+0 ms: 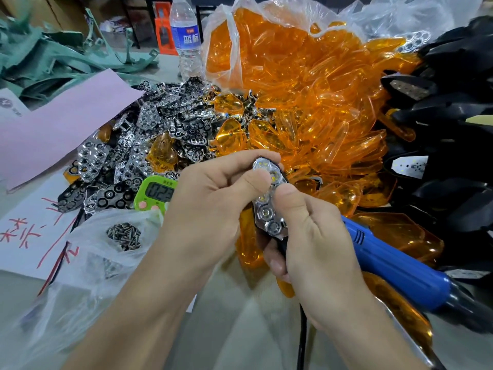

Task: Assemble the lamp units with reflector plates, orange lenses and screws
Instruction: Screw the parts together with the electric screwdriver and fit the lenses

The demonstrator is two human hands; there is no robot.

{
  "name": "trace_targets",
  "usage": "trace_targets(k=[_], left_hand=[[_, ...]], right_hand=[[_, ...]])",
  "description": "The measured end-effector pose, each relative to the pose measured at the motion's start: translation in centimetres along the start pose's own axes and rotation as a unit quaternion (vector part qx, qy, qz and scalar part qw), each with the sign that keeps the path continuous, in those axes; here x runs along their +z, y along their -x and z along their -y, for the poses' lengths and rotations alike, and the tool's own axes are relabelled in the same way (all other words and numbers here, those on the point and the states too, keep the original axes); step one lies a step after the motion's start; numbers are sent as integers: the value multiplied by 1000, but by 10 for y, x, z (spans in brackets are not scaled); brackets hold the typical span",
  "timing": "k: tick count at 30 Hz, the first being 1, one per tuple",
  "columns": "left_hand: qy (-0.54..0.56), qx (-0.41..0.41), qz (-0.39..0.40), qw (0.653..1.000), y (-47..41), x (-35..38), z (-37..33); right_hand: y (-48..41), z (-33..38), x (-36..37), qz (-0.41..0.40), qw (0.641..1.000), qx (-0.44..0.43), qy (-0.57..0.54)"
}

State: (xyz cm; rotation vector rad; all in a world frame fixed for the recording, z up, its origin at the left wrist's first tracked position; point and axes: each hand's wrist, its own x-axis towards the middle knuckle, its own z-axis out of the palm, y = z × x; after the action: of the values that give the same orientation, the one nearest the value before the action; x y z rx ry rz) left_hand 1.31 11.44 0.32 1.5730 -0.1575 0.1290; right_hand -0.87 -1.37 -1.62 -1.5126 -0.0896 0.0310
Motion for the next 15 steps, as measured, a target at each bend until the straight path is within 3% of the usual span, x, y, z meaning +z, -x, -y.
trace_targets(k=[3,9,15], left_hand=[[21,8,-23,999,0,3,-1],[-16,43,-47,998,-1,6,7],[80,-53,59,994,0,11,14]], right_hand=[[0,-2,2,-10,997,-26,74],[-2,-6,1,-32,995,-33,85],[-3,-2,-1,-42,999,-13,-12]])
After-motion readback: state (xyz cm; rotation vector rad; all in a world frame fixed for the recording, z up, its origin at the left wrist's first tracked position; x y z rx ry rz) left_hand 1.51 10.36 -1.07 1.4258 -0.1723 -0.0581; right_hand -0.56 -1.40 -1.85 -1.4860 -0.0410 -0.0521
